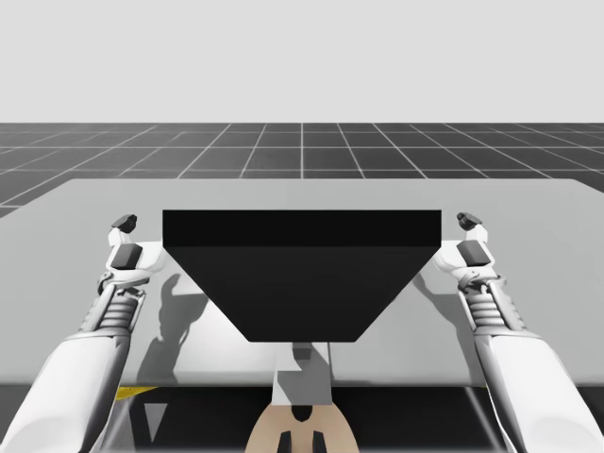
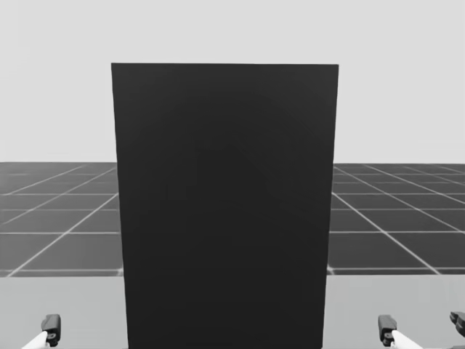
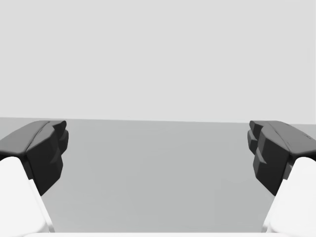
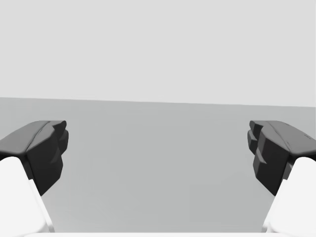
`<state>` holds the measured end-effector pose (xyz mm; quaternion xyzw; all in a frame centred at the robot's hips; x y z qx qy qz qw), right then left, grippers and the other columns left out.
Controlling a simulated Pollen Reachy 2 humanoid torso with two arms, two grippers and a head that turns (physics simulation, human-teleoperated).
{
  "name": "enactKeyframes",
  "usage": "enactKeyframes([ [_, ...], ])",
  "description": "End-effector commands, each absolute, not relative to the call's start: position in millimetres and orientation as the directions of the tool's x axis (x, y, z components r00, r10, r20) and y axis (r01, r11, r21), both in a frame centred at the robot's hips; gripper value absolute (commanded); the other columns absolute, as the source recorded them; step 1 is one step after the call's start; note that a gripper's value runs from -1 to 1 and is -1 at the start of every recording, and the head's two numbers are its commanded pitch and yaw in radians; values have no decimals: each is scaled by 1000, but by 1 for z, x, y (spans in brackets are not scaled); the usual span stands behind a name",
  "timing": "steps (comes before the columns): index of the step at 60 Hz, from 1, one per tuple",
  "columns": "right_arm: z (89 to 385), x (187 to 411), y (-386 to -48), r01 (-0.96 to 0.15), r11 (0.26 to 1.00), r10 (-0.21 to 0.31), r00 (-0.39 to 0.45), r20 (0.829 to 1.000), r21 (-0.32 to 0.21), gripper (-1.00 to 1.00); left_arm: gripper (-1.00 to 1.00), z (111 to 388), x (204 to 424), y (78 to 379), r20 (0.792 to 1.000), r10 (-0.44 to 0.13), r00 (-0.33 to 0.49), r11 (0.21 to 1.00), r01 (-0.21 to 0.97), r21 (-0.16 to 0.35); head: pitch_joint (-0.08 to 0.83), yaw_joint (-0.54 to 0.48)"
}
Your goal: Reach around the screen and pick up the object behind it.
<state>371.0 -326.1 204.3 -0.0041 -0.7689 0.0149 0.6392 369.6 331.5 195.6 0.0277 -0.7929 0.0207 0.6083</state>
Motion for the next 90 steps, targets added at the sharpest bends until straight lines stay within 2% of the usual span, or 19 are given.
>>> enactKeyframes([
  [1,204,369,-326,-16,999,34,-189,981,-37,-1000,-1000,195,369,331,966,-26,-258,998,-69,8,8,-13],
  [8,209,365,-326,-86,996,-18,-176,984,3,-1000,-1000,195,369,331,967,-29,-255,998,-61,14,9,-16],
  [12,208,364,-326,-148,989,-25,-160,987,1,-1000,-1000,194,369,330,971,-41,-235,999,-37,33,11,-18],
  [13,208,363,-326,-202,979,-35,-140,989,5,-1000,-1000,192,369,329,975,-46,-218,999,-12,44,12,-20],
  [17,208,361,-325,-245,969,-42,-152,987,3,-1000,-1000,192,367,326,979,-49,-199,996,63,63,13,-20],
  [19,209,360,-323,-284,959,-38,-162,986,-10,-1000,-1000,192,365,325,977,-42,-209,993,98,64,14,-20],
  [22,211,354,-320,-358,934,-68,-173,983,1,-1000,-1000,194,361,321,972,-30,-234,985,158,68,17,-19],
  [23,214,350,-317,-420,908,-105,-181,978,20,-1000,-1000,195,357,318,970,-16,-241,975,211,69,18,-18],
  [27,219,342,-312,-512,858,-152,-202,967,28,-1000,-1000,197,351,313,967,9,-253,953,295,69,21,-17],
  [30,221,337,-310,-559,829,-175,-206,963,31,-1000,-1000,198,348,311,967,21,-254,937,344,70,22,-18],
  [38,226,317,-302,-734,679,-236,-208,949,8,-1000,-1000,201,334,304,962,68,-265,857,508,79,26,-23],
  [44,225,307,-298,-805,592,-220,-206,953,-37,-1000,-1000,202,324,300,963,79,-256,782,615,99,30,-25],
  [52,225,298,-296,-863,502,-199,-185,962,-63,-1000,-1000,207,313,295,965,101,-241,700,707,103,33,-30],
  [60,229,290,-300,-897,437,-212,-172,962,-64,-1000,-1000,212,306,295,968,127,-218,621,778,94,38,-34],
  [64,228,287,-301,-912,406,-199,-157,967,-64,-1000,-1000,214,305,293,971,126,-205,600,795,90,39,-36],
  [74,225,283,-300,-937,344,-160,-125,979,-63,-1000,-1000,212,301,284,986,110,-128,478,876,61,51,-43],
  [80,224,283,-301,-939,340,-149,-111,983,-54,-1000,-1000,211,298,280,990,95,-104,416,908,56,59,-49],
  [84,223,284,-302,-929,368,-132,-81,988,-27,-1000,-1000,209,298,278,994,65,-91,385,921,60,65,-50],
  [90,219,284,-303,-916,401,-74,-22,997,10,-1000,-1000,203,299,275,997,4,-74,346,936,68,77,-59],
])
